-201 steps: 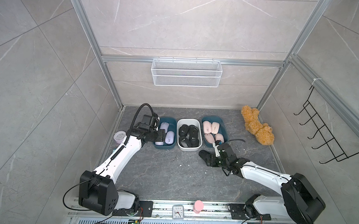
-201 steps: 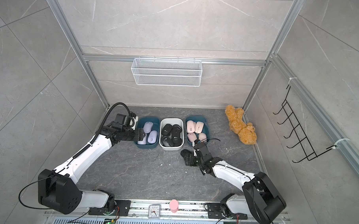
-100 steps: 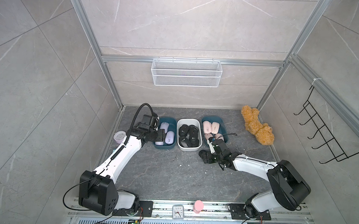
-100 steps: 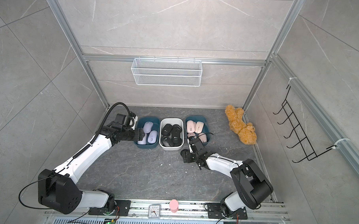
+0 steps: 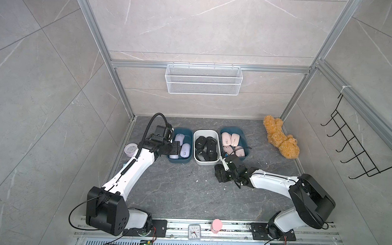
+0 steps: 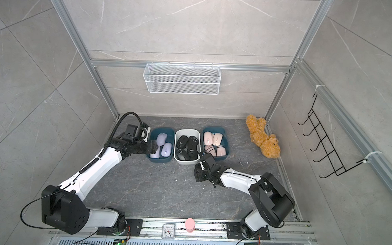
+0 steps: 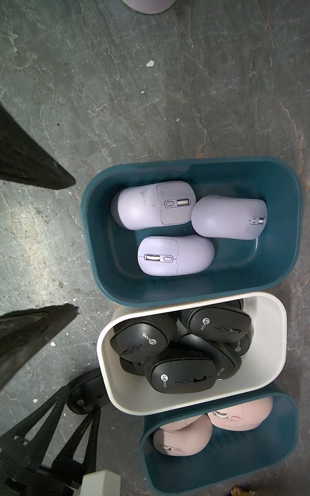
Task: Place the mice by color into the storage box
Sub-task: Pick up the mouse from the center of the board.
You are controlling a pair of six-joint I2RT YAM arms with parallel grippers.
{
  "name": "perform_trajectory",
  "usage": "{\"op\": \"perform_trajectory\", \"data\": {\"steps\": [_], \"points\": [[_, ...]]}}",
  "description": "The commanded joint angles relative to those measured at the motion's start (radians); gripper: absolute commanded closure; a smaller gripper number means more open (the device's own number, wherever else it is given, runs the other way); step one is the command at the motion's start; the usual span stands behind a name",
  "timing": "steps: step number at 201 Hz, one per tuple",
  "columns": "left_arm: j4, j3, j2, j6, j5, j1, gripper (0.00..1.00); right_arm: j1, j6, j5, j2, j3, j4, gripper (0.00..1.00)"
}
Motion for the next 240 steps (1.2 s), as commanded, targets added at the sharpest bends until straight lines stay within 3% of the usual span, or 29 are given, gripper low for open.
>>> {"op": "perform_trajectory", "data": {"steps": [1, 66, 118, 165, 240], "points": [[-0.013, 0.020, -0.008, 0.018, -0.002, -0.004, 0.29, 0.018, 0.021, 0.078, 0.042, 0.037, -0.037, 0.23], [-0.014, 0.020, -0.010, 0.019, -0.003, -0.005, 0.29, 0.043, 0.069, 0.182, 0.132, 0.093, -0.054, 0.27], [-0.013, 0.020, -0.011, 0.019, -0.006, -0.005, 0.29, 0.053, 0.106, 0.221, 0.146, 0.081, -0.063, 0.39], [-0.013, 0.020, -0.014, 0.018, -0.004, -0.005, 0.30, 0.053, 0.125, 0.233, 0.061, 0.070, -0.110, 0.47], [-0.012, 0.019, -0.026, 0.015, 0.000, -0.006, 0.30, 0.053, 0.146, 0.245, -0.195, 0.128, -0.276, 0.49]]}}
